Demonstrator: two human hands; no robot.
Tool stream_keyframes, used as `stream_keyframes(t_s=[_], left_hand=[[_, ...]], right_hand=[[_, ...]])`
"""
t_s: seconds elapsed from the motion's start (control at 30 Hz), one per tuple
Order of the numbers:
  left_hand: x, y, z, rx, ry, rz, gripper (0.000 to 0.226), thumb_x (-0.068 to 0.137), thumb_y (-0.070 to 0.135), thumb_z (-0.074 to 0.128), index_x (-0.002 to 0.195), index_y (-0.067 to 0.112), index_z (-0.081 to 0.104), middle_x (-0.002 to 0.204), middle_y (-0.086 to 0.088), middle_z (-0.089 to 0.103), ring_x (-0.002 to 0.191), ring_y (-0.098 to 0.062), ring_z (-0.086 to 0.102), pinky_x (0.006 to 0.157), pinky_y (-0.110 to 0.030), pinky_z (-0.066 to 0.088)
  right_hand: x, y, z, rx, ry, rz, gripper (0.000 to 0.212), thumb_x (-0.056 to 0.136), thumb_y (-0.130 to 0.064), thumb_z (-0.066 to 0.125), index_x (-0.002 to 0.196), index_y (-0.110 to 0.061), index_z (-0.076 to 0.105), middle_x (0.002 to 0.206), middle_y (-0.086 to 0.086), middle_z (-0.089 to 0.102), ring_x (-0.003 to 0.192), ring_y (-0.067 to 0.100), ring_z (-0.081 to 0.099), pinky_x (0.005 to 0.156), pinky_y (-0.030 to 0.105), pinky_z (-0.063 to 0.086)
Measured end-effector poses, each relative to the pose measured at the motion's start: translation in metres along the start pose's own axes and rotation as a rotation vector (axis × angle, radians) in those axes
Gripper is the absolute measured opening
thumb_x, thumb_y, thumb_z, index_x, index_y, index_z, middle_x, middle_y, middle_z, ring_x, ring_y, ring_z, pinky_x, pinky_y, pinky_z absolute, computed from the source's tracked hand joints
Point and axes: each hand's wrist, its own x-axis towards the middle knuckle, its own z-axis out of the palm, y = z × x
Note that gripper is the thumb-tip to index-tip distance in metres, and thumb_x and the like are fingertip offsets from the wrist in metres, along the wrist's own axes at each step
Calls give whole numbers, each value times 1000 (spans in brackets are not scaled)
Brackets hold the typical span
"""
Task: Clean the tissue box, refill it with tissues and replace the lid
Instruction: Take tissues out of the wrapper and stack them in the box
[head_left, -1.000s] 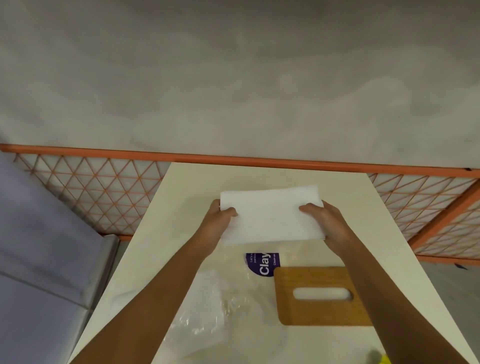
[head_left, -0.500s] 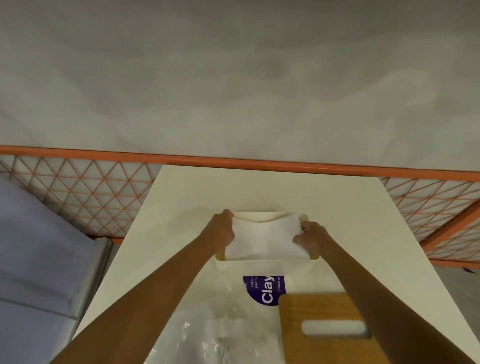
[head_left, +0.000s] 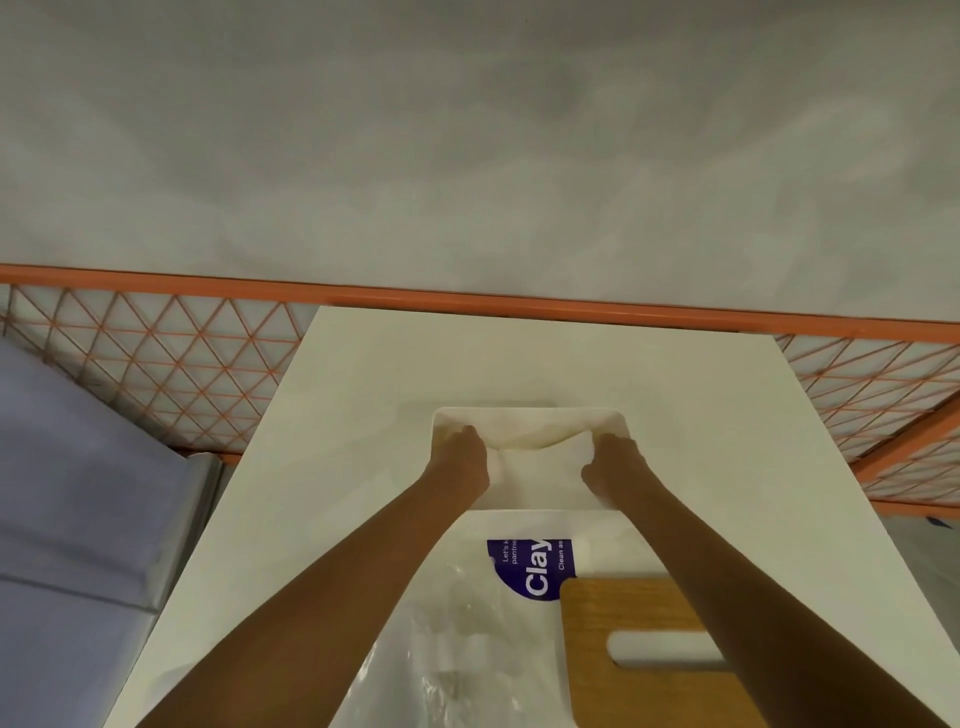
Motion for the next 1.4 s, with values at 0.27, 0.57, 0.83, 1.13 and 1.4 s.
stream_keyframes(t_s=[0.27,0.57,0.83,1.13,1.4], left_hand=[[-61,-10,-13,-54,77,122,42,94,20,47,133,6,40,131,-13,45,118,-29,50,89,-32,43],[-142,-66,16,-194,232,189,44,94,33,47,137,22,40,136,0,43,119,-19,51,100,-29,41],[-174,-135,58,-147,241,137,58,89,48,51,139,24,36,142,4,40,127,-16,43,109,-27,30],[-197,-168,78,-19,115,179,128,52,87,52,150,21,2,159,2,2,147,-17,-1,119,-37,-6],[-194,-168,90,28,178,192,113,68,73,58,150,20,2,159,0,3,147,-19,-2,119,-38,-5]], right_hand=[[-51,10,-18,7,109,-136,34,87,-1,48,120,-5,56,120,16,57,103,30,60,79,29,49],[-119,22,31,641,-202,-112,12,81,2,63,84,-9,62,78,7,62,61,14,59,51,18,51],[-148,16,98,1165,-395,140,17,89,10,47,84,-4,55,71,11,58,62,19,56,54,25,51],[-161,-1,112,938,-503,-48,16,83,-10,66,98,-6,62,67,3,64,46,11,54,45,22,40],[-172,-16,119,559,-139,-301,30,84,0,59,114,-4,63,93,10,64,61,12,52,42,4,40]])
